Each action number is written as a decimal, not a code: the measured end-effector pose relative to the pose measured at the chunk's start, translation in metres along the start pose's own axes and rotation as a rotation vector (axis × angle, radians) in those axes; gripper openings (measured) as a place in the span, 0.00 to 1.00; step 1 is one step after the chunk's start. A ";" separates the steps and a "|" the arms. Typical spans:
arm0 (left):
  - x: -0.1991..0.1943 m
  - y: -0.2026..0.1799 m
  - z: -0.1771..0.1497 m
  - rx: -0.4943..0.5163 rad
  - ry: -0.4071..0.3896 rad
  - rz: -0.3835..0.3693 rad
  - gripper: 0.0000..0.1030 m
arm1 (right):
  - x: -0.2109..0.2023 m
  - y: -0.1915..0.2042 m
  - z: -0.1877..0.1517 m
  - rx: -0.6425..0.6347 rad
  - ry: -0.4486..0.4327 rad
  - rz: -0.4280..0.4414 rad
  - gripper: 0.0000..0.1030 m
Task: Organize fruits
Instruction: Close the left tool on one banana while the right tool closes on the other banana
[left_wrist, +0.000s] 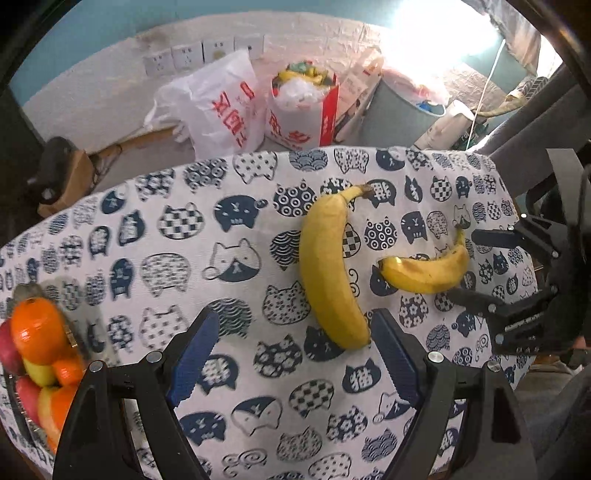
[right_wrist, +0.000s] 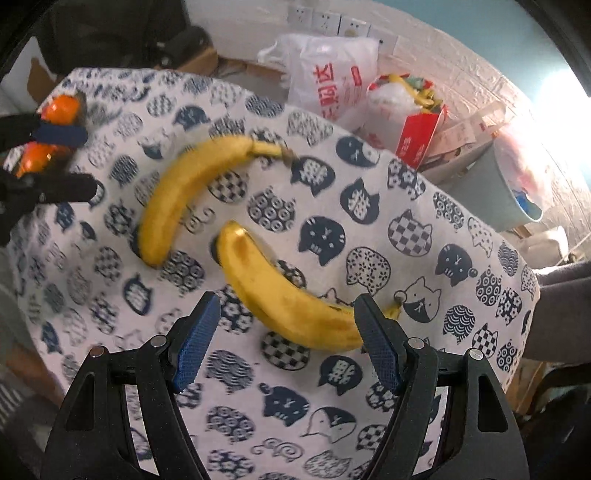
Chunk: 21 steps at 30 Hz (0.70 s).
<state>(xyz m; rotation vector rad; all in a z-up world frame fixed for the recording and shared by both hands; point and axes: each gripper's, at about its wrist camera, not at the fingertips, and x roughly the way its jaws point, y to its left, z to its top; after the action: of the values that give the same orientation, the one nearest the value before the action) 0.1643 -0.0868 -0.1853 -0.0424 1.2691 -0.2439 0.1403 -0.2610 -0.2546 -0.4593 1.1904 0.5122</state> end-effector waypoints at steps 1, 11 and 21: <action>0.006 -0.001 0.002 -0.002 0.008 0.006 0.83 | 0.003 -0.001 0.000 -0.009 0.007 0.007 0.74; 0.042 -0.005 0.015 -0.012 0.046 0.021 0.83 | 0.030 0.004 -0.006 -0.132 0.051 -0.004 0.74; 0.057 -0.004 0.021 -0.024 0.059 0.031 0.83 | 0.046 0.017 0.003 -0.157 0.057 -0.009 0.54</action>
<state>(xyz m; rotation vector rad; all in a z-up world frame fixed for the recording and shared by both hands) 0.1989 -0.1044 -0.2320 -0.0360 1.3304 -0.2044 0.1457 -0.2395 -0.2987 -0.6168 1.2073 0.5899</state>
